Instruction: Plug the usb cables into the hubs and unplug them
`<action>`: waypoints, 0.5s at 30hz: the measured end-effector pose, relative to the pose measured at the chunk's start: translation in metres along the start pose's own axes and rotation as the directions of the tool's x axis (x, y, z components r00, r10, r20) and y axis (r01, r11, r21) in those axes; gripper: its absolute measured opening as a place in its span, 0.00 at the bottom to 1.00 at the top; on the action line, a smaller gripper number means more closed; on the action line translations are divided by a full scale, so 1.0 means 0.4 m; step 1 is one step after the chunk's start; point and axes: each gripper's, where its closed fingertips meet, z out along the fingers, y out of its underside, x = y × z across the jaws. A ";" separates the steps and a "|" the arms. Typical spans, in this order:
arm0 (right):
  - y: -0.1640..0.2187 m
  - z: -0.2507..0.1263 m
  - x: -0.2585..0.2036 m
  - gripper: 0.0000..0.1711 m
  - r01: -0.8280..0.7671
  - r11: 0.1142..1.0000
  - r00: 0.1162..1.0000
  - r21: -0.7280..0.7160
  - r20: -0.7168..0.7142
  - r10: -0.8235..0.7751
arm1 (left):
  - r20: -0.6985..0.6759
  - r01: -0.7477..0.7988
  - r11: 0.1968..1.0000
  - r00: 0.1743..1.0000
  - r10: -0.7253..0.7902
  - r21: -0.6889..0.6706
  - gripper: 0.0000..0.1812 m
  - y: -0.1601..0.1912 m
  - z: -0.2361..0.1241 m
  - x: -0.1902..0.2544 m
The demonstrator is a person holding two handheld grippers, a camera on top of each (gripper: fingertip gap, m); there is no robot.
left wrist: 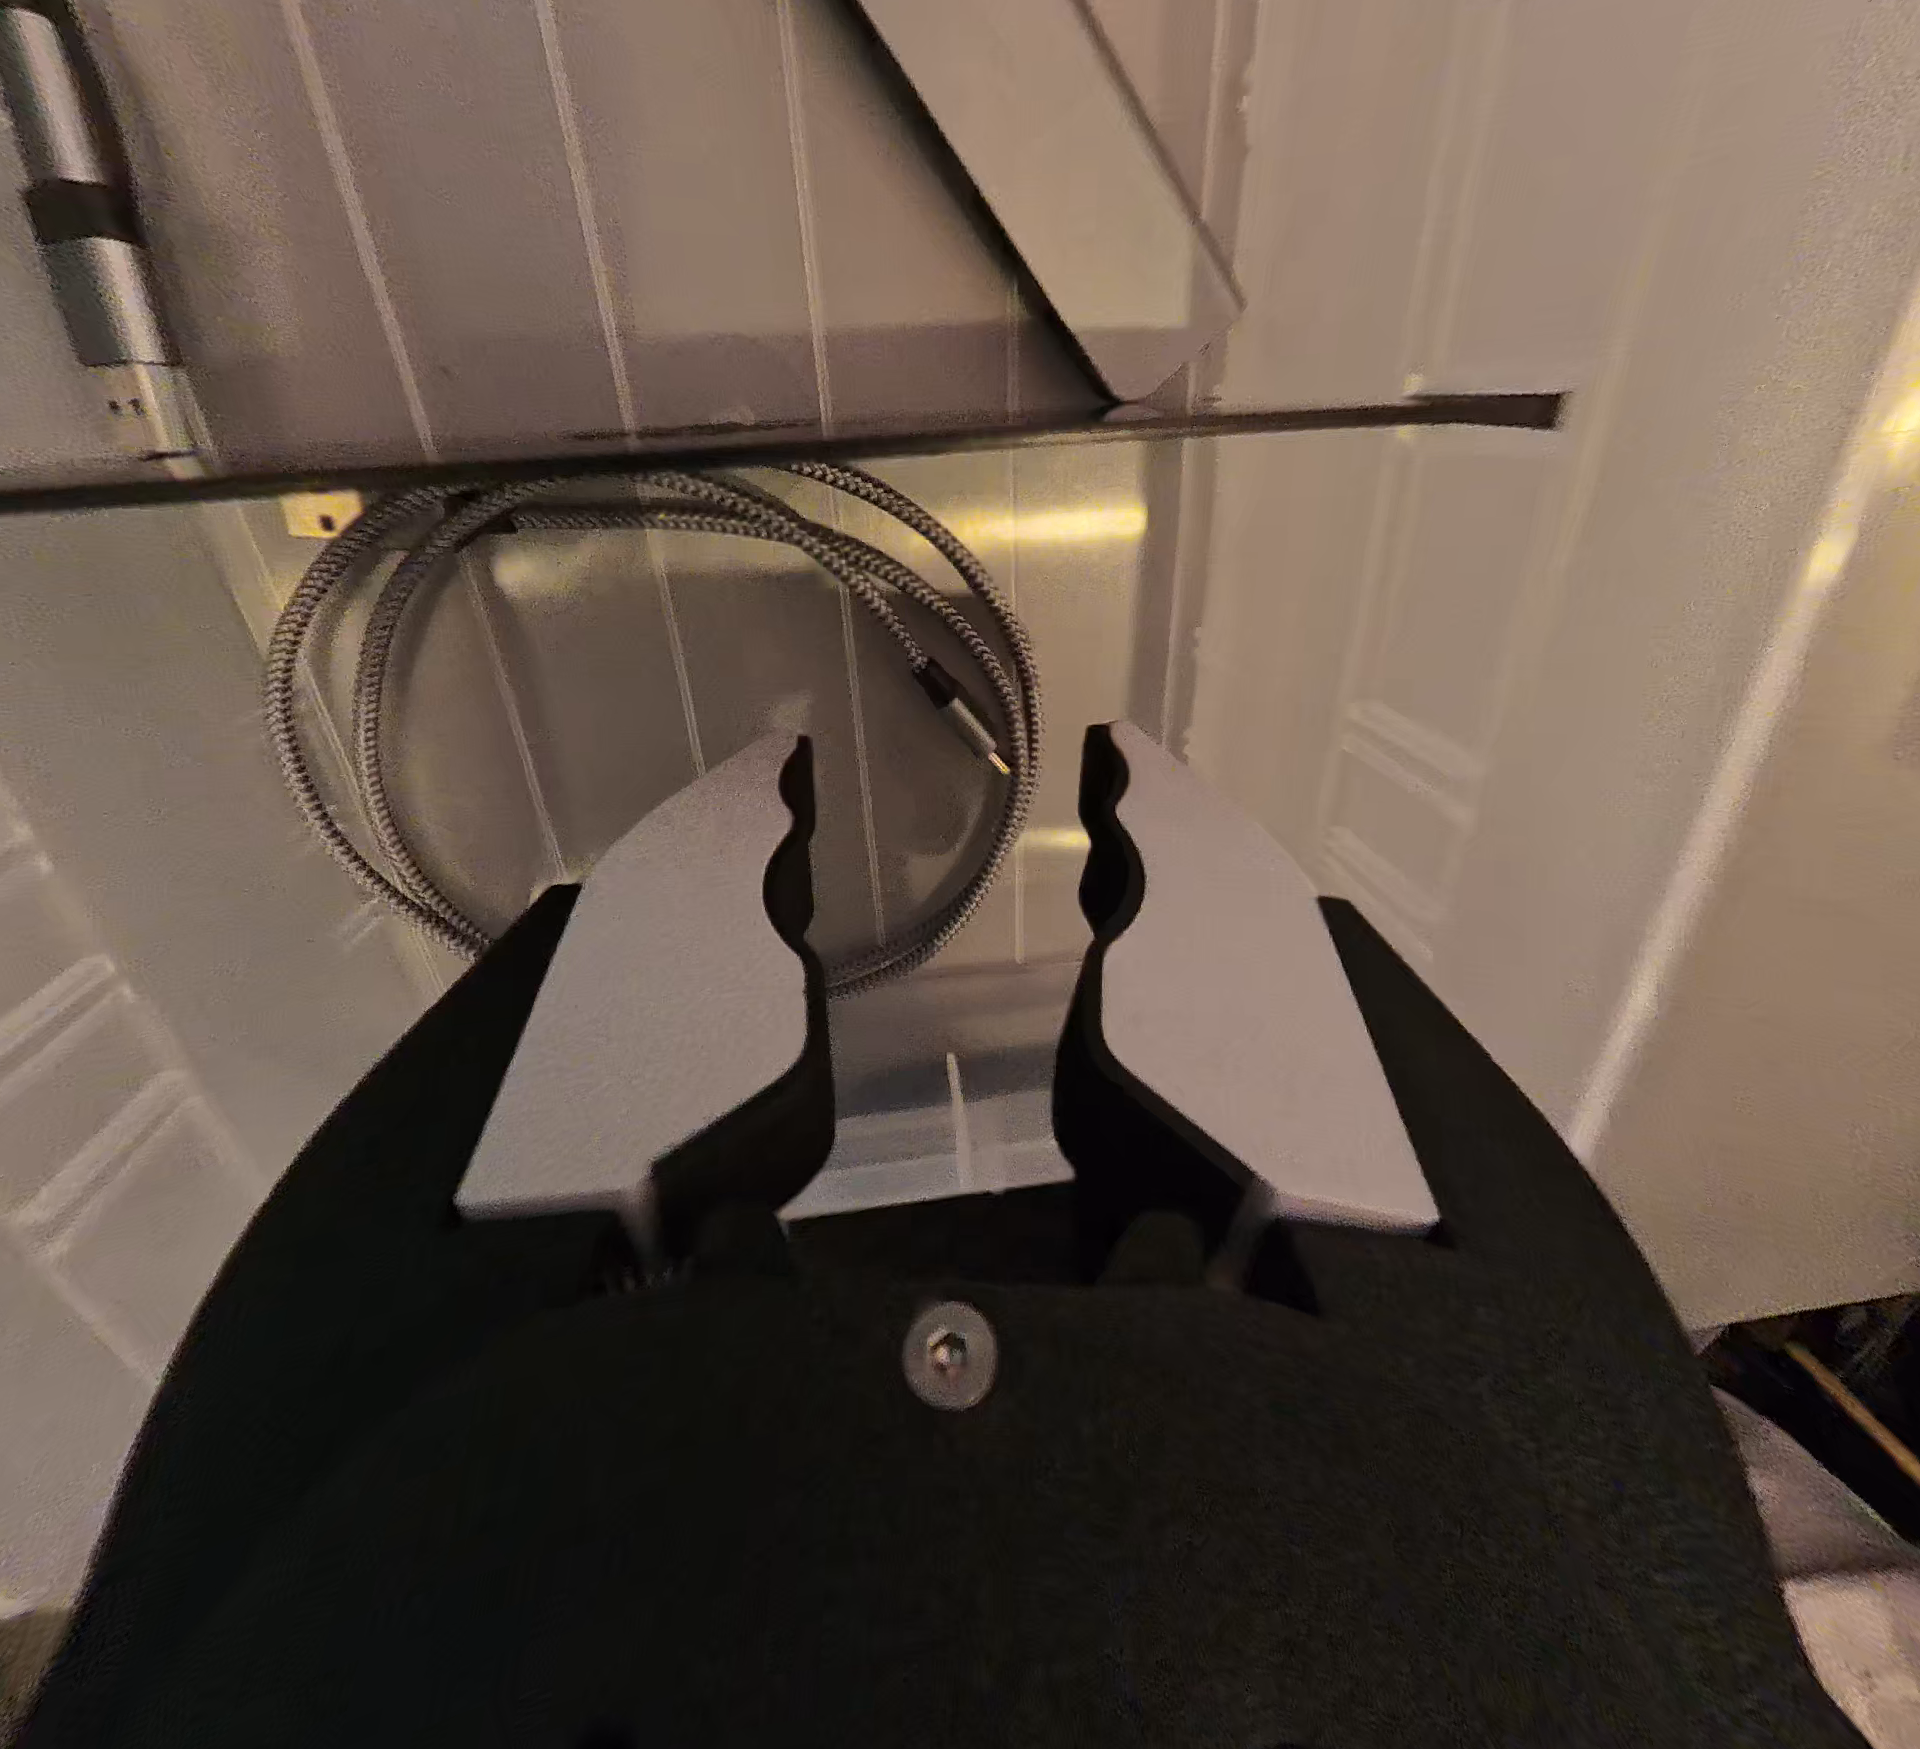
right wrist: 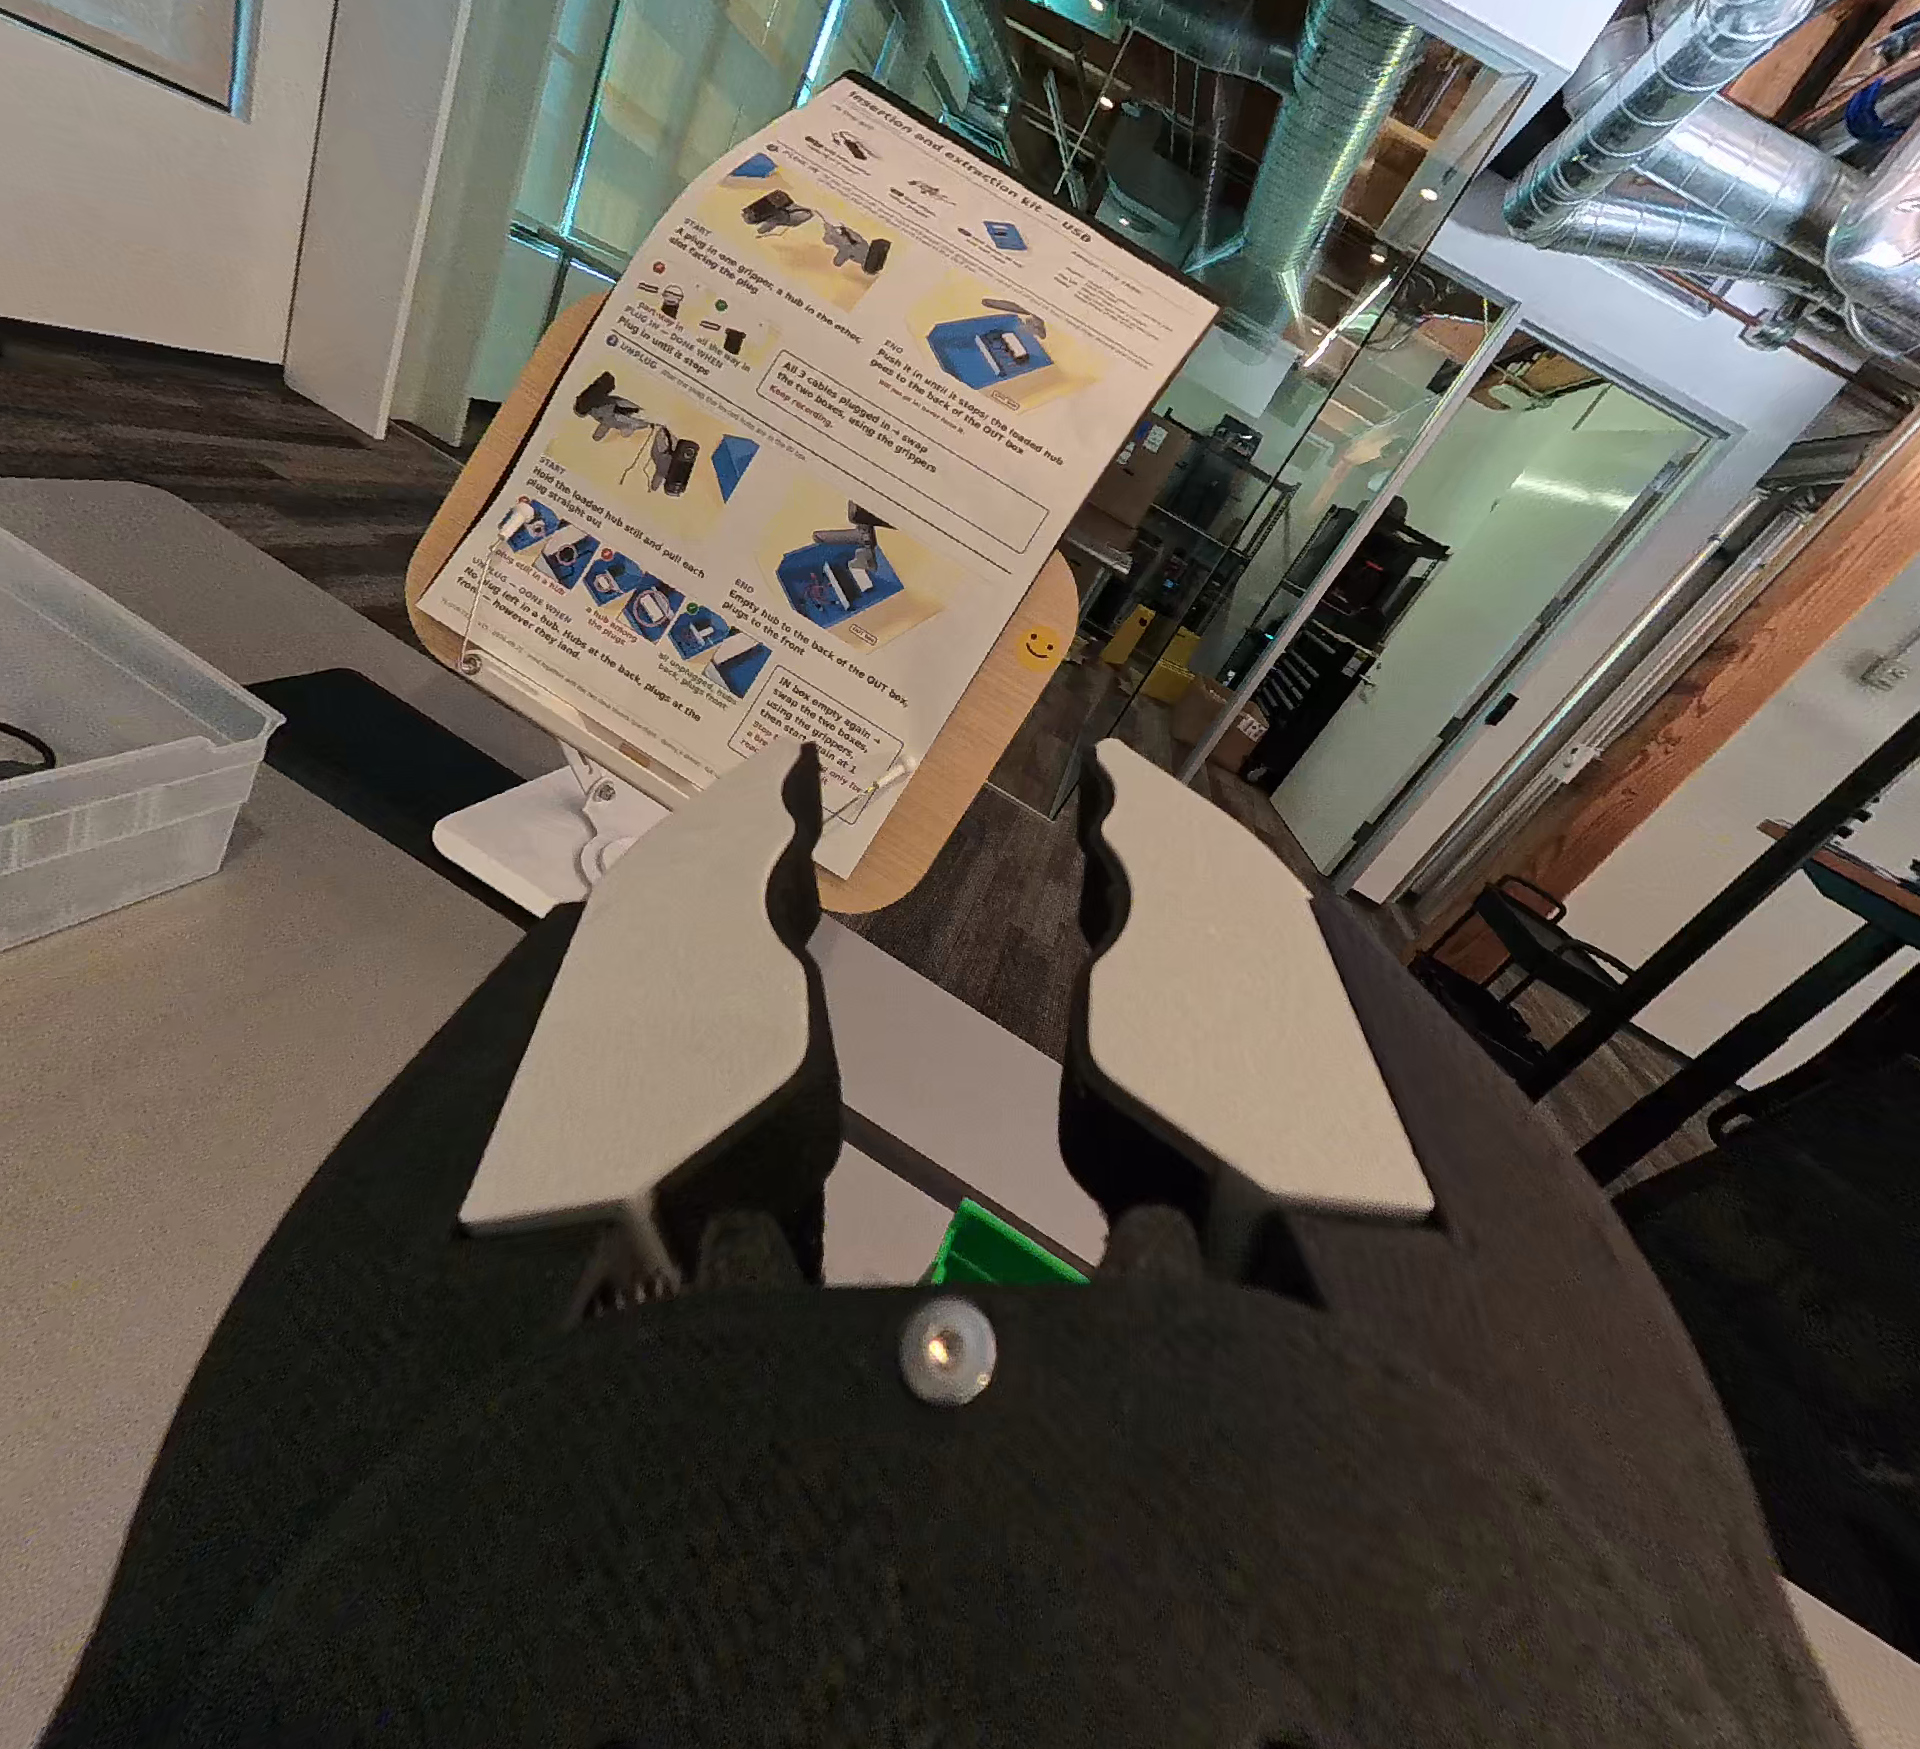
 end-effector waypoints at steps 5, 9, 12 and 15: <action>0.002 -0.006 0.020 0.28 -0.017 1.000 1.000 0.003 -0.009 0.017 | 0.002 -0.014 0.998 1.000 0.014 -0.066 0.29 -0.002 0.046 0.007; 0.007 -0.007 0.028 0.28 -0.014 1.000 1.000 -0.003 -0.010 0.014 | 0.010 -0.009 0.996 1.000 0.010 -0.084 0.28 -0.006 0.060 0.007; 0.009 -0.009 0.034 0.28 -0.014 1.000 1.000 -0.006 -0.012 0.014 | 0.043 -0.010 0.995 0.999 0.014 -0.095 0.25 -0.008 0.066 -0.002; 0.008 -0.012 0.038 0.28 -0.018 1.000 1.000 -0.003 -0.013 0.018 | 0.067 -0.003 0.995 0.998 0.010 -0.100 0.23 -0.010 0.067 -0.009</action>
